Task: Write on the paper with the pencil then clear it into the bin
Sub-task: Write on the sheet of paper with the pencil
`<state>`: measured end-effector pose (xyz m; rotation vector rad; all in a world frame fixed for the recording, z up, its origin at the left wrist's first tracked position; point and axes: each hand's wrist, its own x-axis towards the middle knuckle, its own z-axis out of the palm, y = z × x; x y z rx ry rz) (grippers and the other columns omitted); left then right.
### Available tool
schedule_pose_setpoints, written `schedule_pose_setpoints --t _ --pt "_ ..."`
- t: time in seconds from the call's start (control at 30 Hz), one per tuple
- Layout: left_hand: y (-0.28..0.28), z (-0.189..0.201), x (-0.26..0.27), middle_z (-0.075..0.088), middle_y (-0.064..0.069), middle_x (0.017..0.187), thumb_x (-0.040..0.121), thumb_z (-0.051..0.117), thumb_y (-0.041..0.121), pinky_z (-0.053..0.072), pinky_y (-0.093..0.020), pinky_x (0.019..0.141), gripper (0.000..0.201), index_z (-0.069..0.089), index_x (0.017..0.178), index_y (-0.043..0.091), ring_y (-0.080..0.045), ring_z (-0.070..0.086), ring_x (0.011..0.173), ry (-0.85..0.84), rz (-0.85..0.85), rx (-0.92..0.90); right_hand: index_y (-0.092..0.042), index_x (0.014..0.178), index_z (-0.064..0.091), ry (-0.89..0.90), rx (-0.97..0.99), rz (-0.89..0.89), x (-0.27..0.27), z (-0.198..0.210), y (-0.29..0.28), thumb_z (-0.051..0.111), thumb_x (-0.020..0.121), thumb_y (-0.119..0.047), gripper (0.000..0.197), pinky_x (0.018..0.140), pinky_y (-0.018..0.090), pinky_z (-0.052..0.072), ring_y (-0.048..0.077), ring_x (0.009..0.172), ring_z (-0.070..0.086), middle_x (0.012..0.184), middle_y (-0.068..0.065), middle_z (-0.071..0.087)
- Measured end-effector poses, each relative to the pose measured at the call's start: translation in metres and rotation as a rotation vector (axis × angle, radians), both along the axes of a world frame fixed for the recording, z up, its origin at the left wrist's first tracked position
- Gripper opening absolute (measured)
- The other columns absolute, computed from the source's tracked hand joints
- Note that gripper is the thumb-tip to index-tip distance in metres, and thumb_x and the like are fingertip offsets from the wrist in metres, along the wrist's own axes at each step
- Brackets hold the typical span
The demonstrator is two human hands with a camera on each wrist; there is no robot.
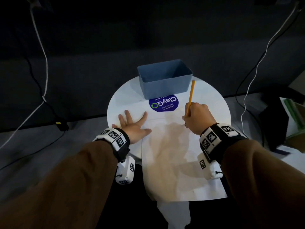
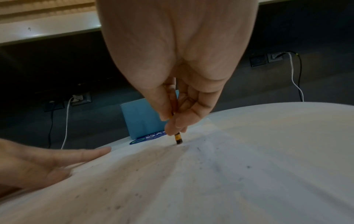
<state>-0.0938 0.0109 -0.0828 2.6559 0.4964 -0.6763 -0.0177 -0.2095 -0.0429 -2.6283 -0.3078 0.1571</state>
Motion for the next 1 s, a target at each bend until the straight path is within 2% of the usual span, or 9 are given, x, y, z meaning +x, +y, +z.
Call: schedule_pose_setpoints --t 0.17,0.23,0.37,0.43,0.47,0.53,0.6,0.83,1.0 --pt "0.001 -0.001 0.003 -0.039 -0.012 0.156 0.094 0.037 0.071 -0.005 -0.072 0.111 0.074 -0.014 0.146 0.061 -0.043 -0.03 0.144 0.038 0.0 0.009 -0.011 0.09 0.059 0.013 0.003 0.007 0.006 -0.002 -0.007 0.066 0.096 -0.018 0.011 0.078 0.041 0.061 0.026 0.077 0.07 0.09 0.01 0.065" --pt "0.0 0.0 0.003 -0.039 -0.012 0.156 0.094 0.037 0.071 -0.005 -0.072 0.112 0.074 -0.015 0.147 0.061 -0.043 -0.03 0.144 0.044 -0.002 0.012 -0.012 0.087 0.059 0.016 0.02 -0.007 0.009 -0.001 -0.009 0.067 0.095 -0.018 0.013 0.072 0.034 0.06 0.022 0.073 0.071 0.087 0.009 0.067" --pt "-0.002 0.0 0.003 -0.04 -0.011 0.156 0.094 0.04 0.069 -0.008 -0.07 0.112 0.076 -0.012 0.148 0.059 -0.042 -0.031 0.144 0.02 0.009 -0.016 -0.015 0.083 0.061 -0.086 0.112 -0.029 0.018 0.009 -0.002 0.068 0.094 -0.022 0.016 0.059 0.014 0.042 0.011 0.069 0.069 0.072 0.002 0.07" --pt "-0.003 -0.001 0.0 -0.041 -0.011 0.155 0.095 0.041 0.068 -0.009 -0.069 0.112 0.077 -0.011 0.149 0.058 -0.041 -0.033 0.144 0.016 0.02 -0.042 -0.016 0.083 0.061 -0.082 0.165 0.033 0.016 0.012 0.011 0.069 0.094 -0.022 0.016 0.053 0.011 0.045 0.007 0.066 0.07 0.073 0.0 0.071" --pt "-0.004 -0.001 -0.001 -0.041 -0.011 0.155 0.095 0.042 0.067 -0.01 -0.069 0.112 0.077 -0.011 0.15 0.057 -0.041 -0.033 0.143 0.012 0.021 -0.053 -0.016 0.082 0.061 -0.059 0.186 0.078 0.013 0.012 0.018 0.07 0.094 -0.02 0.015 0.053 0.011 0.049 0.006 0.064 0.07 0.073 0.0 0.071" --pt "-0.003 0.001 -0.001 -0.041 -0.01 0.155 0.095 0.043 0.067 -0.01 -0.067 0.113 0.078 -0.011 0.15 0.056 -0.04 -0.034 0.143 0.0 0.019 -0.061 -0.015 0.081 0.064 -0.023 0.2 0.137 0.01 0.011 0.032 0.069 0.092 -0.014 0.011 0.066 0.022 0.059 0.009 0.067 0.072 0.073 0.001 0.072" --pt "-0.002 0.002 -0.001 -0.041 -0.01 0.155 0.095 0.043 0.067 -0.01 -0.067 0.113 0.078 -0.011 0.151 0.056 -0.039 -0.034 0.143 -0.007 0.022 -0.064 -0.015 0.081 0.066 -0.003 0.199 0.167 0.007 0.009 0.044 0.068 0.088 -0.01 0.008 0.076 0.03 0.059 0.013 0.075 0.072 0.074 0.001 0.073" --pt "-0.002 0.003 0.0 -0.042 -0.012 0.154 0.093 0.041 0.071 -0.01 -0.069 0.113 0.08 -0.014 0.15 0.056 -0.041 -0.035 0.143 0.024 0.016 -0.058 -0.016 0.077 0.069 0.053 0.157 0.229 0.0 0.005 0.072 0.083 0.074 -0.006 0.018 0.058 0.013 0.038 0.01 0.076 0.058 0.079 -0.001 0.068" --pt "-0.002 0.0 0.001 -0.043 -0.012 0.154 0.093 0.04 0.072 -0.009 -0.07 0.111 0.08 -0.015 0.149 0.056 -0.042 -0.034 0.142 0.029 0.007 -0.043 -0.012 0.081 0.07 0.005 0.117 0.252 0.0 0.001 0.082 0.081 0.078 -0.01 0.011 0.07 0.027 0.052 0.017 0.083 0.064 0.081 0.002 0.071"
